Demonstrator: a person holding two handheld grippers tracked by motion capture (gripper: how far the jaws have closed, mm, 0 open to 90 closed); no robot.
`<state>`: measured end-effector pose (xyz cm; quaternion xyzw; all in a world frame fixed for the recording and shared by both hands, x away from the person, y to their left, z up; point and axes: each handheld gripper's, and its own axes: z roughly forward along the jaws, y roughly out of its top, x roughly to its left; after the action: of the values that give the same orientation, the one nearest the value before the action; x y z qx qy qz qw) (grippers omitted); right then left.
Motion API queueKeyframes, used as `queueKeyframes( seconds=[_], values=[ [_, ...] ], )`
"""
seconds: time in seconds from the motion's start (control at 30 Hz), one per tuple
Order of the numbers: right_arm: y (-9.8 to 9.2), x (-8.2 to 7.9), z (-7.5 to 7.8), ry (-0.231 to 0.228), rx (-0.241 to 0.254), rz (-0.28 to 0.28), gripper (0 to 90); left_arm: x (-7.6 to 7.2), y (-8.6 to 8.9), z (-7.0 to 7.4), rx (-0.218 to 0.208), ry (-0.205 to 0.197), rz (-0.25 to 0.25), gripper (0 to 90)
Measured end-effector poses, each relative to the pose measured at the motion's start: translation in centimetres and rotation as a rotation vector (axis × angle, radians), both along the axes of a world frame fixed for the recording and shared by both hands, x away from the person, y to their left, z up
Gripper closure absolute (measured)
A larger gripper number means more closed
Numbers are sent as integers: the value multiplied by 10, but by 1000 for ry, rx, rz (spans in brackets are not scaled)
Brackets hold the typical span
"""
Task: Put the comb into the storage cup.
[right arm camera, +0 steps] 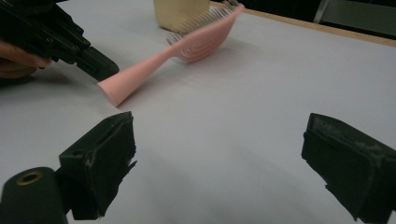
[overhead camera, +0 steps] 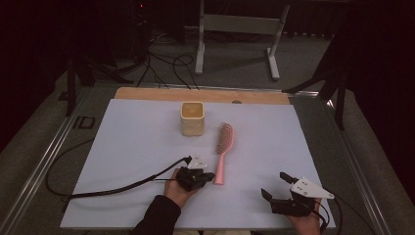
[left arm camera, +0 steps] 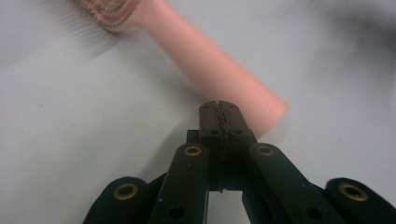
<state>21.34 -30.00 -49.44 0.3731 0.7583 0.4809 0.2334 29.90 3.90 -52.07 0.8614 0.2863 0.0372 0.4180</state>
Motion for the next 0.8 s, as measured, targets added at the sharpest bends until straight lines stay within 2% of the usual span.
queueKeyframes(
  seconds=[0.17,0.23,0.4,0.57,0.6,0.63,0.67,0.7,0.73,0.77,0.8],
  values=[
    [0,0,0,0,1,1,93,-2,0,1,-16,-4,-4,895],
    [0,0,0,1,-1,0,93,-4,0,5,-36,-23,-9,894],
    [-1,0,0,-3,3,-4,92,-10,8,18,-19,-96,14,857],
    [-2,0,0,-3,5,-5,92,-18,31,38,-17,-183,53,742],
    [-2,0,0,-3,5,-5,92,-18,31,38,-17,-183,53,721],
    [-1,0,1,-4,7,-6,92,-19,46,49,-33,-221,99,685],
    [-1,0,1,-4,7,-6,92,-19,53,54,-44,-230,123,650],
    [-1,0,1,-5,7,-7,92,-19,53,54,-44,-230,123,618],
    [-2,0,1,-5,7,-8,92,-20,66,64,-63,-251,154,597],
    [-2,0,1,-5,8,-11,92,-20,66,64,-63,-251,154,573],
    [-2,0,1,-5,8,-11,92,-21,73,68,-71,-262,167,573]
  ],
)
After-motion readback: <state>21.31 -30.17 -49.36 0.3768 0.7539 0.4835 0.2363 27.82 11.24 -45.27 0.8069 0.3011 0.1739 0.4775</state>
